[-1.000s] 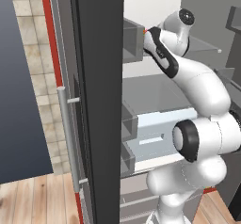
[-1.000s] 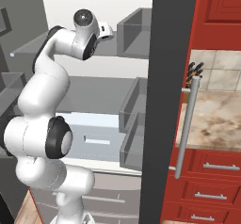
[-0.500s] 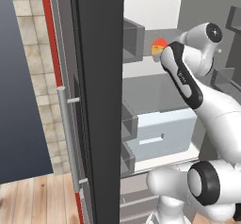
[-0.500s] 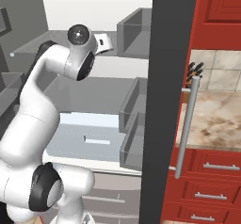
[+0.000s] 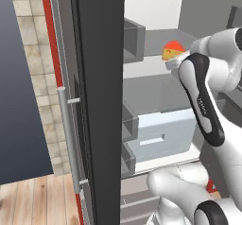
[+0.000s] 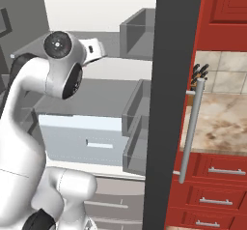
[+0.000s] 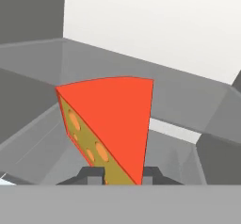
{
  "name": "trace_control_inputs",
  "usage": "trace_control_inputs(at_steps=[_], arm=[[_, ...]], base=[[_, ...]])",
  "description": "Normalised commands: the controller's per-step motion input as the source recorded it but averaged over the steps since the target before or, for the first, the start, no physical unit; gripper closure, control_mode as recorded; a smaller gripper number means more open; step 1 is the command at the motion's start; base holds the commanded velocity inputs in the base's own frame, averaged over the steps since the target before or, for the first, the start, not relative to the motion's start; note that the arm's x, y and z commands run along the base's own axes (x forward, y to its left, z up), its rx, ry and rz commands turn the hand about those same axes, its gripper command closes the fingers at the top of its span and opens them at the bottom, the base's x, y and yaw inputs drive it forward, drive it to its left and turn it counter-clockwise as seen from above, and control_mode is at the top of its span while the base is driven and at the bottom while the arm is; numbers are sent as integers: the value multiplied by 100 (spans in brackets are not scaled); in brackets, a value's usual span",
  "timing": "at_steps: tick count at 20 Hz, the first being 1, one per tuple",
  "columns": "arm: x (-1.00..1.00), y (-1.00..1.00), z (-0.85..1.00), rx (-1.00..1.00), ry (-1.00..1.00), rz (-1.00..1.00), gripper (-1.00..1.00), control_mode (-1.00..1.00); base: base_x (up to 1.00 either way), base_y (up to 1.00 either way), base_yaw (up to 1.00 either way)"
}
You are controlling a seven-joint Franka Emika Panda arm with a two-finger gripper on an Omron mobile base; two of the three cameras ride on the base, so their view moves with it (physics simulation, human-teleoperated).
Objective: Take the cheese, steak, and lemon wedge from the fridge and place them on the plate on the dining counter to create an appetizer plate.
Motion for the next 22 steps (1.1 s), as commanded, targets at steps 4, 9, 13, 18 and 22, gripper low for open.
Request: trace_control_inputs(at_steps=[4, 9, 13, 18, 22], arm=[[-92, 0, 28, 0, 0, 0, 100, -100], [-33, 0, 1, 0, 0, 0, 100, 100], [0, 0, 0, 0, 0, 0, 100, 100], [0, 0, 0, 0, 0, 0, 100, 100], [0, 0, 0, 0, 0, 0, 100, 100]], base=[[0, 0, 0], [-50, -10, 0], [-86, -34, 0], [-96, -44, 0], [-83, -70, 0]])
